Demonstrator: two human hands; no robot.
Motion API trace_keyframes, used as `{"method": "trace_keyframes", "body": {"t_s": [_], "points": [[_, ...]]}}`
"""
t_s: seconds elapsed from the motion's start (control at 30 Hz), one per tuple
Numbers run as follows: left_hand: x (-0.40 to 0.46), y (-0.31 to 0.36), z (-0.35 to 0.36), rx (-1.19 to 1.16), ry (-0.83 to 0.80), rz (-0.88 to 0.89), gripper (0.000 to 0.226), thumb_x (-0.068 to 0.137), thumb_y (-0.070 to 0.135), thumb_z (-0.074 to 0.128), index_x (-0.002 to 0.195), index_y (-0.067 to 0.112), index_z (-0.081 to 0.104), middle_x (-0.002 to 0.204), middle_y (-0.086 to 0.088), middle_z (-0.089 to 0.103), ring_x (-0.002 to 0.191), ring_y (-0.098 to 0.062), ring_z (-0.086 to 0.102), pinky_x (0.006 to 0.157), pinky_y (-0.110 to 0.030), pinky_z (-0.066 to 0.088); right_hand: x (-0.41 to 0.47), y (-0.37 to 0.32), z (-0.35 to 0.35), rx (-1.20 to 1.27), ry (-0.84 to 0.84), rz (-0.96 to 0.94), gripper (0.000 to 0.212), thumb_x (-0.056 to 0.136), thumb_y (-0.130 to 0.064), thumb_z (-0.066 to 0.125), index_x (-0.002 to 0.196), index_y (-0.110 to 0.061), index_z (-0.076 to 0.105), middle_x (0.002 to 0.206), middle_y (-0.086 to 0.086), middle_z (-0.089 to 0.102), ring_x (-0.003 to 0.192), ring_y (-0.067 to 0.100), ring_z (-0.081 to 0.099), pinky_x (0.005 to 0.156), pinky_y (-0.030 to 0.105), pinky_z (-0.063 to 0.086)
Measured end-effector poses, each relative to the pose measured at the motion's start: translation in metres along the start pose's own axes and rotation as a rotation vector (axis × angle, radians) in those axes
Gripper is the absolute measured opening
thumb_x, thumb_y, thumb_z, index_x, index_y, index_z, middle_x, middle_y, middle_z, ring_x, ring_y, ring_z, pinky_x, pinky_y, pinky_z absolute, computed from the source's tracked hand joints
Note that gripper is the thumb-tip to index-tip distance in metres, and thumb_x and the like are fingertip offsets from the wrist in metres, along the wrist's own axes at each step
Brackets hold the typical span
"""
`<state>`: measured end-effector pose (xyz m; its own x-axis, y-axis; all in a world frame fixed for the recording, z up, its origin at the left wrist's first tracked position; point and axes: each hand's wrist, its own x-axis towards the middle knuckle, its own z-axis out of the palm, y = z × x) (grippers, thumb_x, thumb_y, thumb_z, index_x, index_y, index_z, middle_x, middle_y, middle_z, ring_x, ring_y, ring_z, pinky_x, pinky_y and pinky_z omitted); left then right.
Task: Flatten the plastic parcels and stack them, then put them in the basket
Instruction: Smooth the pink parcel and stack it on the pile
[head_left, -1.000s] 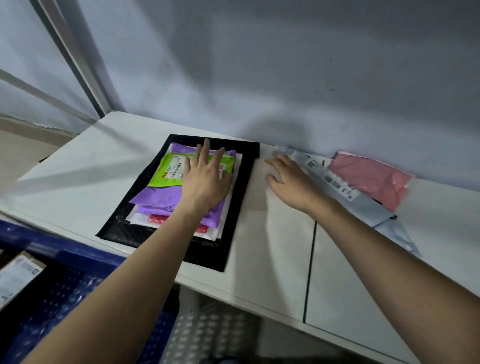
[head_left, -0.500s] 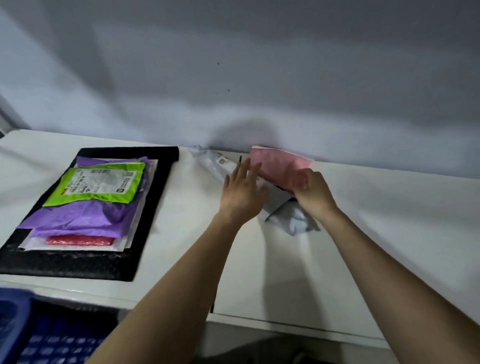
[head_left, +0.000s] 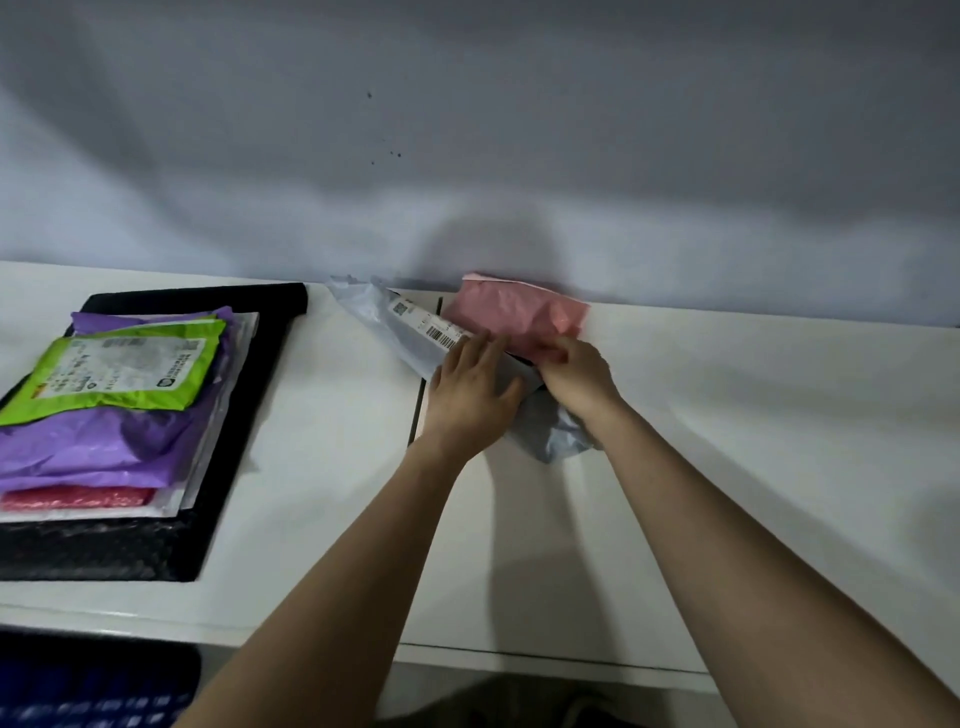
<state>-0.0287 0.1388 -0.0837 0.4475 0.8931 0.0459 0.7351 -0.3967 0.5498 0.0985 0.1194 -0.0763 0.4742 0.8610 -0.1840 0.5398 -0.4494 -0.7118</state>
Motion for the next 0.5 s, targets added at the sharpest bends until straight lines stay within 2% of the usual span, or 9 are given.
{"method": "trace_keyframes", "body": {"t_s": [0.1, 0.2, 0.27, 0.33, 0.37, 0.4, 0.47, 0.5], "points": [[0.0, 0.0, 0.004, 0.021, -0.006, 0.001, 0.057, 0.093, 0.034, 0.048, 0.145, 0.022, 0.03, 0.156, 0.0, 0.023, 0.144, -0.02, 0.016, 0.114, -0.038, 0.017, 0.003, -0.003, 0.006, 0.073, -0.023, 0.061, 0.032, 0.085, -0.022, 0.05, 0.11, -0.014, 0.069, 0.114, 0.015, 0.065, 0.109, 0.035, 0.057, 0.099, 0.045, 0.045], [-0.001, -0.001, 0.004, 0.035, -0.011, 0.005, 0.057, 0.092, 0.03, 0.049, 0.145, 0.022, 0.031, 0.156, 0.0, 0.023, 0.143, -0.022, 0.017, 0.114, -0.04, 0.019, 0.007, -0.005, 0.012, 0.146, -0.002, 0.044, 0.03, 0.079, -0.022, 0.055, 0.1, -0.007, 0.069, 0.104, 0.017, 0.069, 0.102, 0.035, 0.063, 0.09, 0.043, 0.052], [-0.001, 0.0, 0.0, 0.019, -0.007, 0.001, 0.058, 0.091, 0.028, 0.05, 0.145, 0.023, 0.03, 0.155, -0.001, 0.023, 0.143, -0.022, 0.018, 0.113, -0.042, 0.022, 0.004, -0.013, 0.01, 0.193, 0.043, 0.025, 0.024, 0.077, -0.016, 0.058, 0.094, -0.002, 0.069, 0.095, 0.016, 0.07, 0.09, 0.031, 0.066, 0.077, 0.032, 0.056], [-0.002, 0.003, -0.007, -0.012, -0.003, 0.001, 0.06, 0.089, 0.026, 0.051, 0.145, 0.023, 0.03, 0.155, -0.001, 0.023, 0.142, -0.023, 0.02, 0.111, -0.042, 0.024, -0.002, -0.022, 0.002, 0.226, 0.125, -0.007, 0.017, 0.078, -0.005, 0.057, 0.088, 0.002, 0.07, 0.088, 0.013, 0.069, 0.079, 0.025, 0.063, 0.061, 0.013, 0.047], [-0.002, 0.006, -0.011, -0.032, 0.005, 0.007, 0.06, 0.089, 0.026, 0.051, 0.145, 0.023, 0.03, 0.155, -0.001, 0.024, 0.141, -0.023, 0.022, 0.11, -0.041, 0.025, -0.005, -0.027, -0.003, 0.233, 0.184, -0.025, 0.019, 0.079, 0.0, 0.054, 0.09, 0.002, 0.07, 0.09, 0.012, 0.068, 0.083, 0.023, 0.062, 0.063, 0.009, 0.043], [-0.003, 0.009, -0.016, -0.057, 0.017, 0.017, 0.06, 0.087, 0.027, 0.049, 0.144, 0.023, 0.031, 0.154, -0.001, 0.025, 0.14, -0.024, 0.024, 0.109, -0.041, 0.026, -0.008, -0.032, -0.009, 0.244, 0.252, -0.038, 0.025, 0.08, 0.004, 0.052, 0.096, 0.0, 0.071, 0.099, 0.01, 0.069, 0.092, 0.022, 0.062, 0.072, 0.01, 0.044], [-0.006, 0.014, -0.025, -0.105, 0.062, 0.056, 0.065, 0.078, 0.032, 0.043, 0.142, 0.023, 0.035, 0.152, 0.0, 0.029, 0.137, -0.025, 0.03, 0.107, -0.04, 0.03, -0.015, -0.044, -0.019, 0.293, 0.371, -0.063, 0.033, 0.081, 0.006, 0.049, 0.103, -0.005, 0.071, 0.11, 0.008, 0.069, 0.104, 0.021, 0.062, 0.09, 0.022, 0.048], [-0.007, 0.016, -0.029, -0.116, 0.09, 0.087, 0.07, 0.073, 0.033, 0.042, 0.143, 0.022, 0.035, 0.151, -0.001, 0.03, 0.136, -0.025, 0.032, 0.107, -0.039, 0.032, -0.019, -0.05, -0.023, 0.304, 0.408, -0.093, 0.033, 0.082, 0.006, 0.049, 0.102, -0.007, 0.072, 0.11, 0.007, 0.069, 0.104, 0.02, 0.063, 0.091, 0.025, 0.049]]}}
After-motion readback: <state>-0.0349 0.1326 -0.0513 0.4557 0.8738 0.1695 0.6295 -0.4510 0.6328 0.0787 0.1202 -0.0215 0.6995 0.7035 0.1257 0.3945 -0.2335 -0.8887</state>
